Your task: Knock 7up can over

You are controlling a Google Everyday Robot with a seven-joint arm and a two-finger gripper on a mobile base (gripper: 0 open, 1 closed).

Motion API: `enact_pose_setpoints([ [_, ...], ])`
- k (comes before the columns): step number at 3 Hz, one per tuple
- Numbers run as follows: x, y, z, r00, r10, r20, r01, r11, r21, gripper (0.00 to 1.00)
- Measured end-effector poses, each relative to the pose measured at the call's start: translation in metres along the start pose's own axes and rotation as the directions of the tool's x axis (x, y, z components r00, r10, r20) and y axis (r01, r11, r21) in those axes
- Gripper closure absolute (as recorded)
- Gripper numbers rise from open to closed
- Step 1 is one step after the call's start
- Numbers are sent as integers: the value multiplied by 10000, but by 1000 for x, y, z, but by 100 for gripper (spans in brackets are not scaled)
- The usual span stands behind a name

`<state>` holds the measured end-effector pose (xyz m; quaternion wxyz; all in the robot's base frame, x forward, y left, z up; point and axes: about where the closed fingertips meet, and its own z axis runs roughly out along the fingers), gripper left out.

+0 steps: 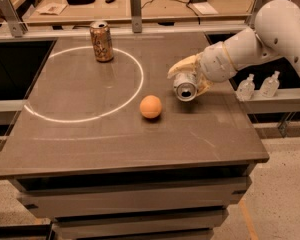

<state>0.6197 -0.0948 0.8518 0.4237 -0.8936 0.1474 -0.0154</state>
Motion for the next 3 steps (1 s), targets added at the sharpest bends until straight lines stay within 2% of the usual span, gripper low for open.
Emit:
enact_pose_setpoints([
  [1,0,4,4,9995,181,-262,-192,9988,-455,82],
  [3,0,4,9,9997,176,-169,-184,9987,-466,35],
])
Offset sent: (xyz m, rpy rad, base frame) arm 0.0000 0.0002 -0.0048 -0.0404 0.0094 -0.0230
